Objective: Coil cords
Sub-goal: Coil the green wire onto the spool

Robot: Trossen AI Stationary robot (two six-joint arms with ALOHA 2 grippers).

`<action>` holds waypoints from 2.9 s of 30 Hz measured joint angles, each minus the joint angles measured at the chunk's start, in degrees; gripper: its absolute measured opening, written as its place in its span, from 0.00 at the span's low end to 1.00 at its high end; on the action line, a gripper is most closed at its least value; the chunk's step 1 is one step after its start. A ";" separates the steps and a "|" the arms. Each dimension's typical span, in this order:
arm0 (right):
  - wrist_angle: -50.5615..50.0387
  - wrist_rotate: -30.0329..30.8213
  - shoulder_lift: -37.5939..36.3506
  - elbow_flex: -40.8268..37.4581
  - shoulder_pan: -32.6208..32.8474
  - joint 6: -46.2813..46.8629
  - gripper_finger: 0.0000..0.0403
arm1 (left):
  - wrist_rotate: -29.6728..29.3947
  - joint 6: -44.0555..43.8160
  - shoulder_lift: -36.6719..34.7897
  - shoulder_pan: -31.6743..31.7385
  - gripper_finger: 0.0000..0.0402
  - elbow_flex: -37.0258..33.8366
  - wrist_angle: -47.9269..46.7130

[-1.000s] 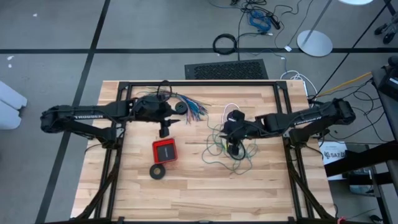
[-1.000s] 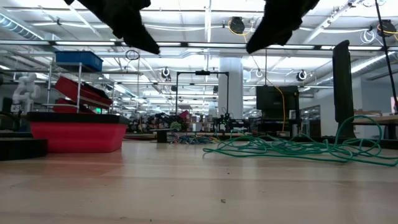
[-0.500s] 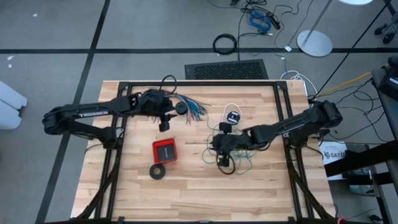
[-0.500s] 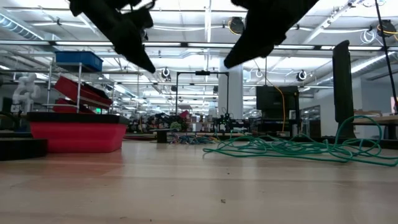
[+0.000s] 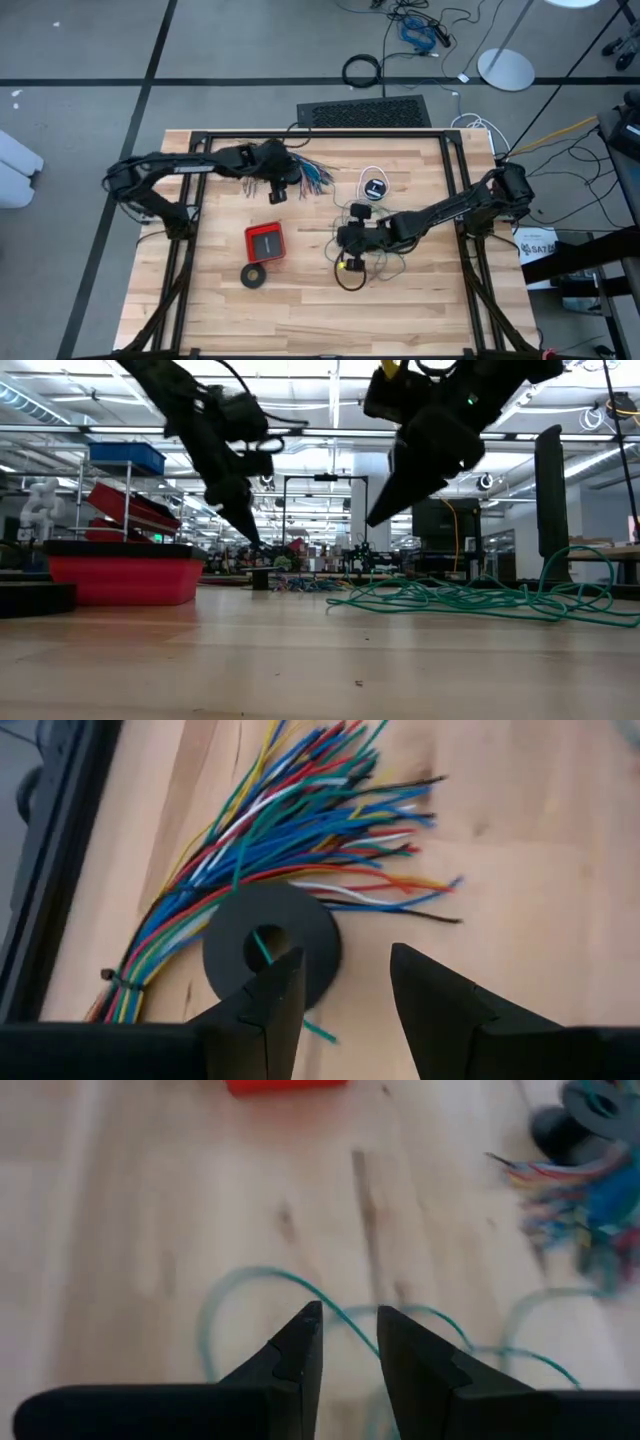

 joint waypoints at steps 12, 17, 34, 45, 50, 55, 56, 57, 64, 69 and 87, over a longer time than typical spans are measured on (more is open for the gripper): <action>-2.47 4.30 0.01 0.00 -0.25 -4.57 0.22 | -3.57 9.30 16.44 1.87 0.39 22.39 -23.98; -2.43 4.47 0.01 0.00 -0.66 -5.52 0.22 | -1.67 12.68 17.07 2.89 0.42 22.94 -24.46; -1.43 4.32 0.01 0.00 -1.08 -5.84 0.22 | 4.84 19.23 19.57 4.64 0.58 22.83 -24.84; -0.53 4.17 0.01 -1.25 -0.90 -4.47 0.21 | -0.39 19.33 24.24 4.62 0.54 22.81 -24.36; 4.24 4.12 0.01 -4.64 -0.90 -3.96 0.21 | -0.40 20.26 24.24 4.62 0.40 23.22 -24.15; 7.19 3.95 0.01 -7.20 -0.88 -3.03 0.21 | 0.07 21.59 24.21 4.62 0.27 23.28 -24.46; 7.25 3.95 0.01 -7.40 -0.88 -2.96 0.21 | 0.16 21.68 24.19 4.66 0.26 23.30 -24.52; 7.60 3.95 0.01 -7.49 -0.88 -2.90 0.21 | 0.19 21.68 24.17 4.66 0.25 23.31 -24.59; 9.17 3.99 0.01 -7.52 -0.88 -3.00 0.21 | 0.22 21.67 24.17 4.62 0.25 23.32 -24.67; 9.28 3.99 -0.01 -7.52 -0.87 -3.07 0.21 | -1.18 21.63 24.17 3.99 0.25 23.31 -24.61; 8.81 8.81 -5.36 -7.45 -2.98 -3.29 0.21 | -15.99 21.75 20.69 -1.77 0.24 23.29 -21.47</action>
